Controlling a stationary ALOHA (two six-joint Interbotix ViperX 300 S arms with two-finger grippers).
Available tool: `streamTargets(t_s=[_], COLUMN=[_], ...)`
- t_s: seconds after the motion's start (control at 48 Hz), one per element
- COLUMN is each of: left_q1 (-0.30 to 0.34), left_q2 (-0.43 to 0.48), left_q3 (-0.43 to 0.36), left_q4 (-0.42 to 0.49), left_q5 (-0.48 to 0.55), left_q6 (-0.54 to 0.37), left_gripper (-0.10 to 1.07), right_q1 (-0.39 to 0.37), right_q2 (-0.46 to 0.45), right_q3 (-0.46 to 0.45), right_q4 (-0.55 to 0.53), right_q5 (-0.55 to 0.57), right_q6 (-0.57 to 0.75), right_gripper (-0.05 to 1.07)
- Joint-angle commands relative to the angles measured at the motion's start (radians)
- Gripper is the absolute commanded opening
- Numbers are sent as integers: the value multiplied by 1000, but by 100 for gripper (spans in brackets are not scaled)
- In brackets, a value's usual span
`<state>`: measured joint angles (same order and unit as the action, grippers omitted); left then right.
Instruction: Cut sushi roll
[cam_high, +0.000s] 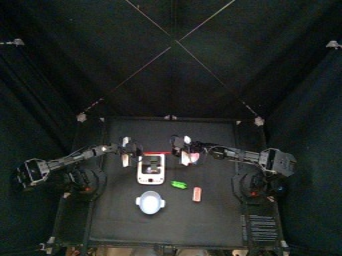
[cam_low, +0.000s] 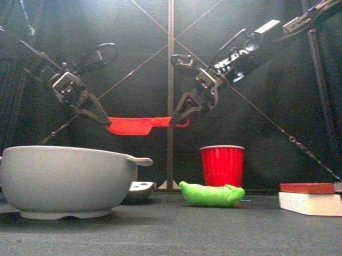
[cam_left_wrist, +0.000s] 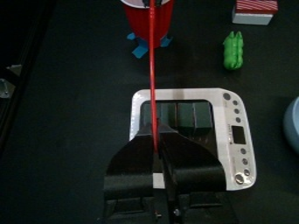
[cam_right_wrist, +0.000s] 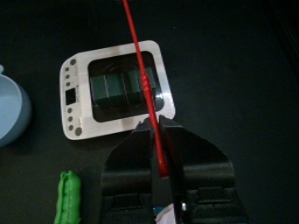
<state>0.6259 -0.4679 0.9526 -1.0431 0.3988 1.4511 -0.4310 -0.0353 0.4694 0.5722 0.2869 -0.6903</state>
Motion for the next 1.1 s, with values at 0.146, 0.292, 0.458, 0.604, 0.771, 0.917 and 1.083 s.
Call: streamTargets(t_s=[0.146,0.292,0.458,0.604,0.771,0.917,1.083], left_q1=[3,-9,-18,-21,-26,-26,-26], left_q2=[26,37,54,80,118,150,170], left_q3=[23,34,41,46,41,35,28], left_q4=[3,2,0,-5,-8,-8,-8], left_q5=[-5,-17,-32,-40,-51,-66,-67], left_q6=[-3,-5,-6,-6,-6,-6,-6], left_gripper=[33,33,33,33,33,33,33], right_q1=[-3,14,20,18,18,17,14], right_q2=[12,40,67,87,106,115,121], right_q3=[9,11,8,5,2,-2,-5], right_q4=[3,9,18,35,37,38,41], right_q5=[-25,-31,-37,-44,-44,-48,-48], right_q6=[11,11,15,17,18,21,23], right_gripper=[26,26,26,26,26,26,26])
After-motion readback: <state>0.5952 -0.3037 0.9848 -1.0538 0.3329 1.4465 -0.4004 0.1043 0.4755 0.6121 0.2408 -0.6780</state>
